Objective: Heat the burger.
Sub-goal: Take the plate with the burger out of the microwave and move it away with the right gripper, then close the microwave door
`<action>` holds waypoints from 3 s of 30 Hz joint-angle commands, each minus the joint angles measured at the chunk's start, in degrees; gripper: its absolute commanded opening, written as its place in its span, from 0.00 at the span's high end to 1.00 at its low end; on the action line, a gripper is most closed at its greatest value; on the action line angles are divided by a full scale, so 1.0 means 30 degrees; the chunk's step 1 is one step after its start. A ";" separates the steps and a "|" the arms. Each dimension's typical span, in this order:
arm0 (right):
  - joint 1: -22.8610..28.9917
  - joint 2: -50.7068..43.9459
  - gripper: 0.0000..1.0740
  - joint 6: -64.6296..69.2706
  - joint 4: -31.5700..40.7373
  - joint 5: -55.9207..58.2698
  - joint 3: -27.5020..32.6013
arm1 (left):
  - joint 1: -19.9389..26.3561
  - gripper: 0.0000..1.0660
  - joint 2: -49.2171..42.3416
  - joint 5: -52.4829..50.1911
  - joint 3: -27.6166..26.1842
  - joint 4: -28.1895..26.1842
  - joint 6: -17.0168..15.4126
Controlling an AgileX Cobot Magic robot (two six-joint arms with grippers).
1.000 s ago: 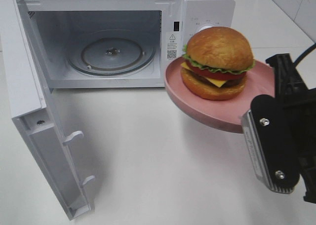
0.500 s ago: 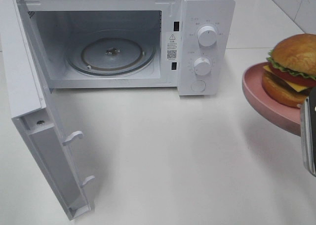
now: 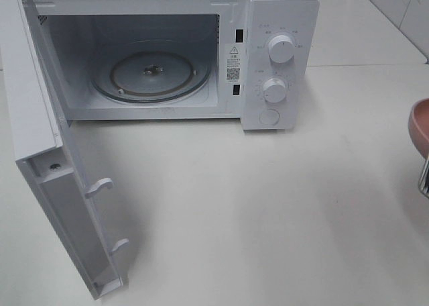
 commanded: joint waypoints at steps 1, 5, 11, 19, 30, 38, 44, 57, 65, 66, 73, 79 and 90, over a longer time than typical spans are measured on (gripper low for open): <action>0.0076 0.0745 1.00 0.2521 -0.1872 0.0401 -0.0134 | 0.0038 0.06 -0.0115 0.0019 0.0038 0.0038 -0.0115; 0.0076 0.1700 1.00 0.4794 -0.2273 0.0707 -0.0134 | 0.0038 0.06 -0.0115 0.0019 0.0038 0.0038 -0.0115; 0.0076 0.4526 1.00 1.0581 -0.3342 0.1070 -0.0191 | 0.0038 0.06 -0.0115 0.0019 0.0038 0.0038 -0.0115; 0.0076 0.8098 1.00 1.4763 -0.3533 0.0936 -0.0879 | 0.0038 0.06 -0.0115 0.0019 0.0038 0.0038 -0.0115; 0.0019 1.2223 1.00 1.8277 -0.4278 -0.0191 -0.1165 | 0.0038 0.06 -0.0115 0.0019 0.0038 0.0038 -0.0115; -0.1547 1.5260 1.00 2.0626 -0.5271 -0.2865 -0.1165 | 0.0038 0.06 -0.0115 0.0019 0.0038 0.0038 -0.0115; -0.2196 1.7170 0.97 2.2002 -0.5978 -0.3953 -0.1165 | 0.0038 0.06 -0.0115 0.0019 0.0038 0.0038 -0.0115; -0.2120 1.5470 0.57 1.9309 -0.2693 -0.4526 -0.2273 | 0.0038 0.06 -0.0115 0.0019 0.0038 0.0038 -0.0115; -0.2120 1.1249 0.51 1.5336 0.1490 -0.4698 -0.3018 | 0.0038 0.06 -0.0115 0.0019 0.0038 0.0038 -0.0115; -0.2120 1.0600 0.50 1.4668 0.1986 -0.4870 -0.3018 | 0.0038 0.06 -0.0115 0.0019 0.0038 0.0038 -0.0115; -0.2120 0.4985 0.50 1.0084 0.5462 -0.5176 -0.3018 | 0.0038 0.06 -0.0115 0.0019 0.0038 0.0038 -0.0115; -0.2120 0.0592 0.39 0.5749 0.7391 -0.4125 -0.3018 | 0.0038 0.06 -0.0115 0.0019 0.0038 0.0038 -0.0115; -0.2120 -0.5615 0.28 0.3209 0.7582 0.0497 -0.3018 | 0.0038 0.06 -0.0115 0.0019 0.0038 0.0038 -0.0115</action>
